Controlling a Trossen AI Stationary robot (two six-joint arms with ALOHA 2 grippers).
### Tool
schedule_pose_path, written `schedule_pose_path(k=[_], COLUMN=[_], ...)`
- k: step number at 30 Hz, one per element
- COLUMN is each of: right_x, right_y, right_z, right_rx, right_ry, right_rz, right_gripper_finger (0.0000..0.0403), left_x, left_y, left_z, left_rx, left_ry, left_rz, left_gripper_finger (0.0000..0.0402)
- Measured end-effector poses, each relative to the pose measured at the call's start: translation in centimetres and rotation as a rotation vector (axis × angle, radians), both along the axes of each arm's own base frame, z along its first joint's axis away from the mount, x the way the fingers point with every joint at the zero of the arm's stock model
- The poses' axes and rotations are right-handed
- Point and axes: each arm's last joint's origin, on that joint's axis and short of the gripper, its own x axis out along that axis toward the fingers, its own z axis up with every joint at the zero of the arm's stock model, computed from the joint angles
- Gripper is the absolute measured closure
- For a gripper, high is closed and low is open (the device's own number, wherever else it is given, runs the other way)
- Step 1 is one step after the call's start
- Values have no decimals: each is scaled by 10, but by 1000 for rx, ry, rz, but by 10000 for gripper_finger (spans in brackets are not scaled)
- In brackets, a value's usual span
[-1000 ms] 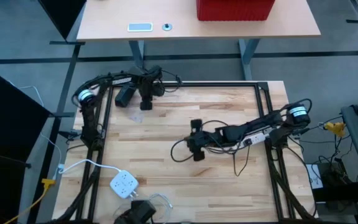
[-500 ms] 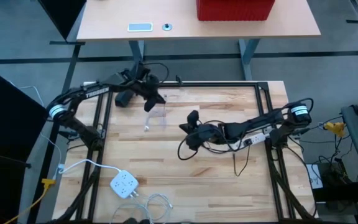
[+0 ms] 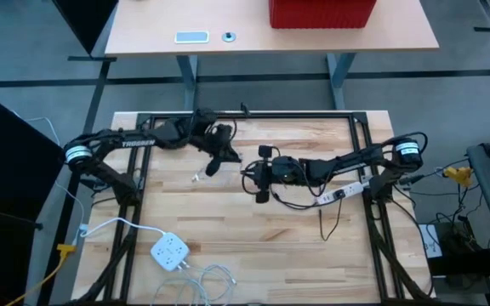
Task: Insert USB
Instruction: Insert the purple charger cable into the black outlet extension
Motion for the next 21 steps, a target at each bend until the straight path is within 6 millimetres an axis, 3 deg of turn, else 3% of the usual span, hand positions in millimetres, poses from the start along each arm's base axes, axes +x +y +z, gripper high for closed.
schedule_pose_path(k=[6, 11, 14, 17, 21], right_x=[-4, -7, -13, -17, -16], right_y=[-5, -2, -1, -1, -8], right_z=[4, 8, 21, 32, 28], right_rx=[82, 91, 85, 110, 177], right_ry=[-52, -47, -74, -115, -116], right_rz=[44, 70, 75, 60, 13], right_gripper_finger=[403, 403, 399, 378, 322], left_x=[3, -4, -11, -16, -18], left_y=[-24, -28, -29, -31, -32], left_z=[4, 6, 3, 3, 5], left_rx=[87, 105, 115, 124, 109], left_ry=[-112, -137, -122, -146, -251], left_rz=[11, 37, 81, 100, 122], left_gripper_finger=[402, 402, 402, 401, 401])
